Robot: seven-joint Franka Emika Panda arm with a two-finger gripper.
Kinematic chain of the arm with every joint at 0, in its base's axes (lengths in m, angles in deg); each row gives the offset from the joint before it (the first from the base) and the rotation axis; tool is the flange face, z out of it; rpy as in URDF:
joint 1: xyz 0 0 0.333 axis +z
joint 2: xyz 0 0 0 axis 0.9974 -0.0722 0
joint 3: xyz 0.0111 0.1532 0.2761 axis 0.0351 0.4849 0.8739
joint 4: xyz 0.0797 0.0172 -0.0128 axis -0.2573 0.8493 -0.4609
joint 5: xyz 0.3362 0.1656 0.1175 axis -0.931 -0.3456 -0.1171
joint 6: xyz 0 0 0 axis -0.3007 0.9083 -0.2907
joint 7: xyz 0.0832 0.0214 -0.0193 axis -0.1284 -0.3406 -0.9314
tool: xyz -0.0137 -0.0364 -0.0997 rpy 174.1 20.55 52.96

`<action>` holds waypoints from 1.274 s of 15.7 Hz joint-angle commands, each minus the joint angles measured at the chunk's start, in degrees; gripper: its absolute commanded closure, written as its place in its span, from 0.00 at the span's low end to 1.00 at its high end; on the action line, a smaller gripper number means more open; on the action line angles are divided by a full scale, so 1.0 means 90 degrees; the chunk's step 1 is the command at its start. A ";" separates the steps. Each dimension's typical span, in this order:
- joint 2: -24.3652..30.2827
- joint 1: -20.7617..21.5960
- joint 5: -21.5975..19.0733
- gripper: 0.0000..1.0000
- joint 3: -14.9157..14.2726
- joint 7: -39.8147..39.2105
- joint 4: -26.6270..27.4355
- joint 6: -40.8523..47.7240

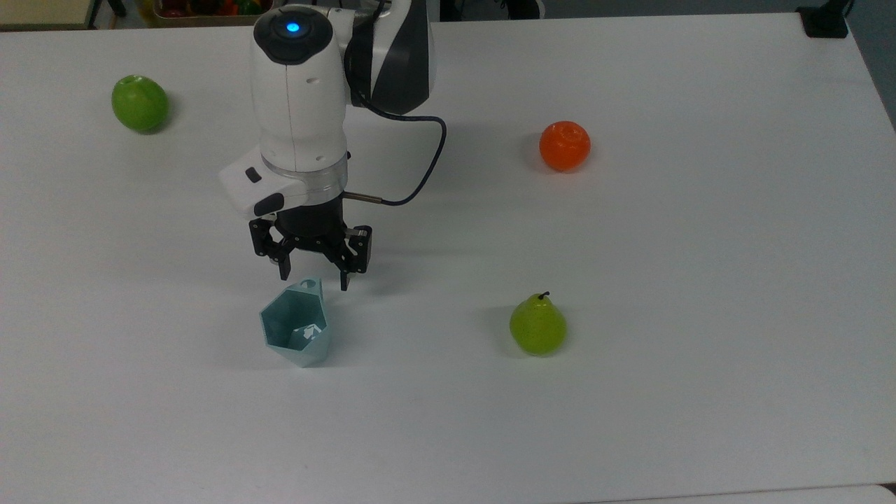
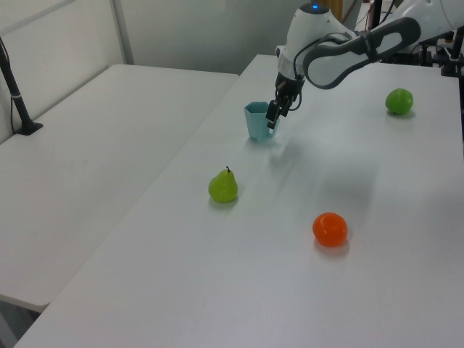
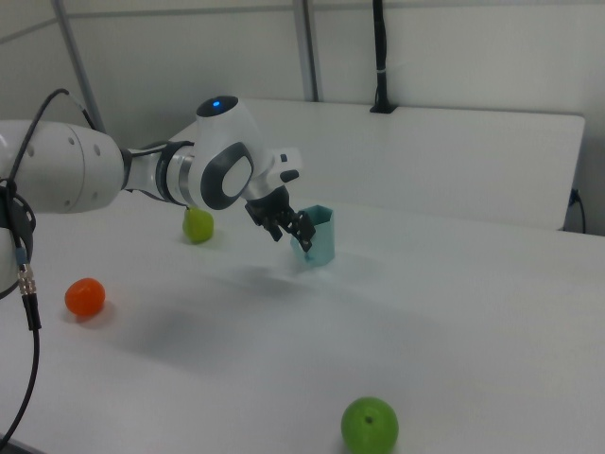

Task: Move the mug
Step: 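Close the gripper on the mug's rim wall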

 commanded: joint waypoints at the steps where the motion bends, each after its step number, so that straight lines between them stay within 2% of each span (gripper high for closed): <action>1: -0.0265 0.0017 0.0301 0.18 -0.0052 0.0340 -0.0113 -0.0157; 7: -0.0489 -0.0022 0.0320 0.19 -0.0042 0.0340 -0.0191 -0.0762; 9: -0.0499 -0.0022 0.0330 0.22 -0.0042 0.0340 -0.0191 -0.0792; 13: -0.0548 -0.0022 0.0330 0.44 -0.0042 0.0321 -0.0181 -0.0870; 17: -0.0558 -0.0022 0.0340 0.56 -0.0042 0.0311 -0.0181 -0.0968; 20: -0.0558 -0.0022 0.0340 0.69 -0.0042 0.0282 -0.0172 -0.0968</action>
